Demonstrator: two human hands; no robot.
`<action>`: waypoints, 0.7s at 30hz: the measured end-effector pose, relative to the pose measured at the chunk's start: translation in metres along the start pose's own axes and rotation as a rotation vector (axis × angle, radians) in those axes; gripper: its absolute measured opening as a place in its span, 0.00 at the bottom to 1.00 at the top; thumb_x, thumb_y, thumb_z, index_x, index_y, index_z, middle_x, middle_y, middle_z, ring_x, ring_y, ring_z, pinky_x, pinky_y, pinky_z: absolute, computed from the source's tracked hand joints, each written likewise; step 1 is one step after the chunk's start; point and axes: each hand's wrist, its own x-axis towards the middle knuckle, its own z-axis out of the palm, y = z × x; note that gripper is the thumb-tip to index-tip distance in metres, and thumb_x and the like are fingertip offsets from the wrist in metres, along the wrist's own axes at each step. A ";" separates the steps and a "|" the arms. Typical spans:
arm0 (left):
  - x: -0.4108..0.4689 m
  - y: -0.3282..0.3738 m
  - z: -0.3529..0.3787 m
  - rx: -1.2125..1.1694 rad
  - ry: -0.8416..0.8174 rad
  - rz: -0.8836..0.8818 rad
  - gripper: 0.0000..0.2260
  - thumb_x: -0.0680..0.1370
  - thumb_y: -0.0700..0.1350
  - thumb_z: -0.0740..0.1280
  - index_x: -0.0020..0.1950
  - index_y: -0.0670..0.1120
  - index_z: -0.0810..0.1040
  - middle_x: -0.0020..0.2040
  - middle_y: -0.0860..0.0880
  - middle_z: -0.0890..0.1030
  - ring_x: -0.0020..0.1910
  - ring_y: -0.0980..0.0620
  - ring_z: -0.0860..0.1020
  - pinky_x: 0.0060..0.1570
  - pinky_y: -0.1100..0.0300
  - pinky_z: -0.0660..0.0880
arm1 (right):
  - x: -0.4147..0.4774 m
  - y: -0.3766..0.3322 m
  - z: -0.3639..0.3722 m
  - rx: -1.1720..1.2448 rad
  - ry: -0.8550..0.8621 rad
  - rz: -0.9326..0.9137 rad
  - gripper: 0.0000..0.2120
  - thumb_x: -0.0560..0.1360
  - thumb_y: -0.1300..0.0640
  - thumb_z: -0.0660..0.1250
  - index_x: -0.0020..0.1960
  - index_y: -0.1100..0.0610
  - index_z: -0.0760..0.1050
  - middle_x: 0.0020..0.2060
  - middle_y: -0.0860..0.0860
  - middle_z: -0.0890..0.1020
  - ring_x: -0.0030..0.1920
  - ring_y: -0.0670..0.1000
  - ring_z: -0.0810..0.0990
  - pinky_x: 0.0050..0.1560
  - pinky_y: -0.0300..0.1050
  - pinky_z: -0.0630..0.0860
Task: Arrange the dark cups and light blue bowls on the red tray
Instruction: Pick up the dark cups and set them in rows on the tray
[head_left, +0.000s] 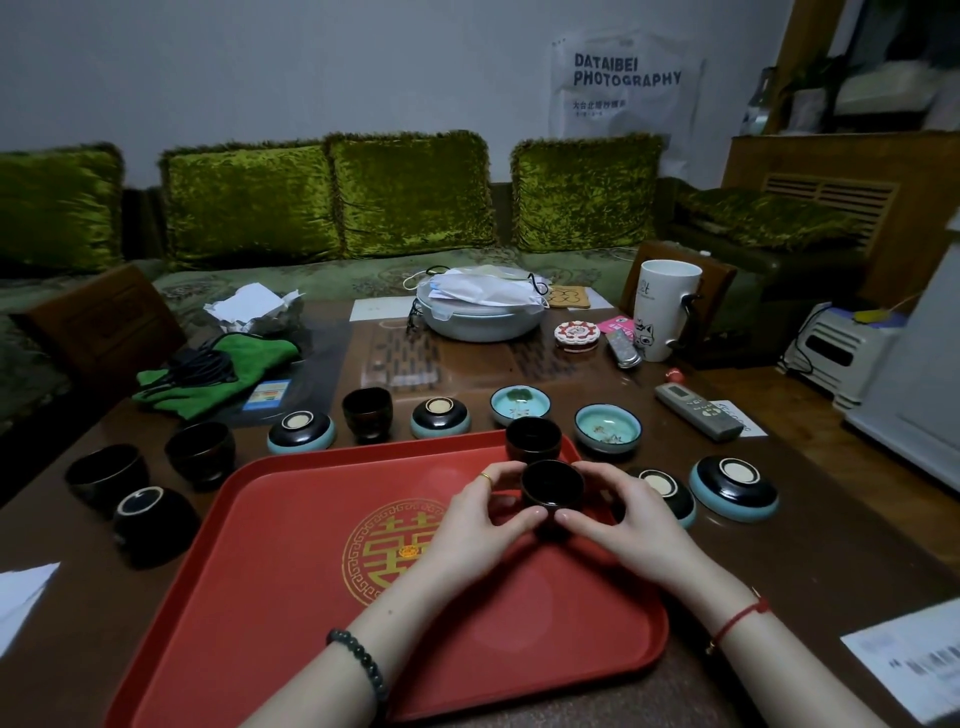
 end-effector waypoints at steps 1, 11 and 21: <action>-0.001 0.000 -0.001 -0.001 -0.007 0.002 0.20 0.71 0.45 0.71 0.61 0.51 0.71 0.59 0.52 0.79 0.56 0.56 0.78 0.61 0.57 0.74 | 0.000 -0.001 0.000 -0.019 -0.005 -0.002 0.29 0.64 0.48 0.74 0.62 0.51 0.71 0.58 0.47 0.78 0.59 0.45 0.75 0.62 0.41 0.70; -0.018 -0.002 -0.057 0.086 0.097 0.012 0.23 0.70 0.47 0.72 0.63 0.54 0.69 0.57 0.53 0.76 0.54 0.59 0.75 0.46 0.81 0.69 | 0.006 -0.049 0.004 -0.037 0.060 -0.152 0.30 0.64 0.51 0.74 0.64 0.52 0.70 0.58 0.45 0.75 0.58 0.42 0.71 0.55 0.25 0.61; -0.069 -0.019 -0.170 0.288 0.383 0.010 0.22 0.70 0.48 0.71 0.62 0.54 0.70 0.58 0.53 0.77 0.58 0.57 0.74 0.61 0.63 0.68 | 0.032 -0.129 0.083 0.081 -0.110 -0.292 0.30 0.65 0.48 0.74 0.64 0.50 0.69 0.61 0.46 0.75 0.63 0.45 0.72 0.66 0.43 0.67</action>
